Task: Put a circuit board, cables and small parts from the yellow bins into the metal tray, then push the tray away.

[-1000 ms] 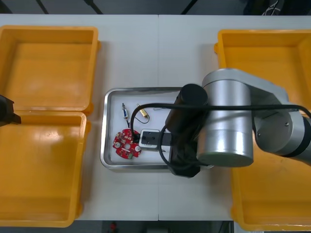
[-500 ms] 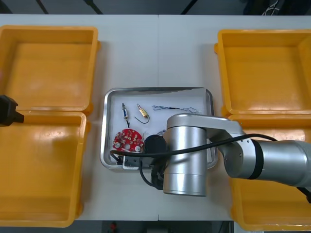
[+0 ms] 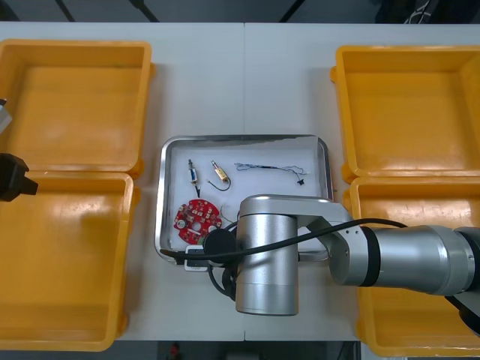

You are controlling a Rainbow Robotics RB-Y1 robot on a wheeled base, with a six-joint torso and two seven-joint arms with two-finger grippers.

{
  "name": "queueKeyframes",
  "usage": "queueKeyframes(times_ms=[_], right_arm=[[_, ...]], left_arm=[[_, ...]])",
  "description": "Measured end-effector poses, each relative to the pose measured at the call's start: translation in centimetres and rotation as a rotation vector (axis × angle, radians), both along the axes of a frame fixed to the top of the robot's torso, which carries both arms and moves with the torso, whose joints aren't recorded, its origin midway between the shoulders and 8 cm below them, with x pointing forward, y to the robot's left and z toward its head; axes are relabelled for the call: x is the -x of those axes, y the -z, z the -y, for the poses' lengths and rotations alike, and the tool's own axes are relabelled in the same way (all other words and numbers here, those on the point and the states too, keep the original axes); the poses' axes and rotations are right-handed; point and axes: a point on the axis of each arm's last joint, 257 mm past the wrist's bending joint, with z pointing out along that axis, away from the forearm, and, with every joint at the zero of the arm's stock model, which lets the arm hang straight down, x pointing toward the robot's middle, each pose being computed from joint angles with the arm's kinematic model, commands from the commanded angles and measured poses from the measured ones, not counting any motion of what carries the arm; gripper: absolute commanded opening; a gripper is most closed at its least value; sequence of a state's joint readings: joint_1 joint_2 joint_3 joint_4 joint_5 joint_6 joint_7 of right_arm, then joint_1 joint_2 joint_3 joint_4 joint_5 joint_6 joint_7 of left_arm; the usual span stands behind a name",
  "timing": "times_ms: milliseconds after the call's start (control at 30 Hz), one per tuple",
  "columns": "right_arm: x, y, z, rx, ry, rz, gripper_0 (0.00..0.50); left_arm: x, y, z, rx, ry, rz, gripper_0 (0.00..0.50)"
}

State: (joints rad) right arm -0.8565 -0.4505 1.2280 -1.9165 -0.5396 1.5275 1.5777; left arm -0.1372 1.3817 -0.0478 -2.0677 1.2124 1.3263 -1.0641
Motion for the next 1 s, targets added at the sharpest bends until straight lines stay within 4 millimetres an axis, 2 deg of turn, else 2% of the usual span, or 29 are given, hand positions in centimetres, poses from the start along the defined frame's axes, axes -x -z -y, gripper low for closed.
queueKeyframes(times_ms=[33,67,100,367,567,1000], right_arm=[[0.0,0.0,0.0,0.000,-0.001,0.000,0.071],[0.0,0.0,0.0,0.000,-0.001,0.002,0.048],[0.0,0.0,0.0,0.000,-0.001,0.002,0.002],[-0.3,-0.2,-0.1,0.001,-0.002,0.017,0.000],[-1.4,-1.0,-0.2,0.002,-0.006,0.058,0.000],[-6.3,-6.1,-1.5,0.019,-0.034,0.203,0.000]], left_arm=[[0.0,0.0,0.0,0.000,0.000,0.000,0.500],[0.0,0.0,0.0,0.000,0.000,0.000,0.500],[0.0,0.0,0.0,0.000,0.000,0.000,0.500],[0.0,0.0,0.0,0.000,0.000,0.000,0.500],[0.0,0.0,0.0,0.000,0.000,0.000,0.500],[0.0,0.0,0.0,0.000,0.000,0.000,0.500]])
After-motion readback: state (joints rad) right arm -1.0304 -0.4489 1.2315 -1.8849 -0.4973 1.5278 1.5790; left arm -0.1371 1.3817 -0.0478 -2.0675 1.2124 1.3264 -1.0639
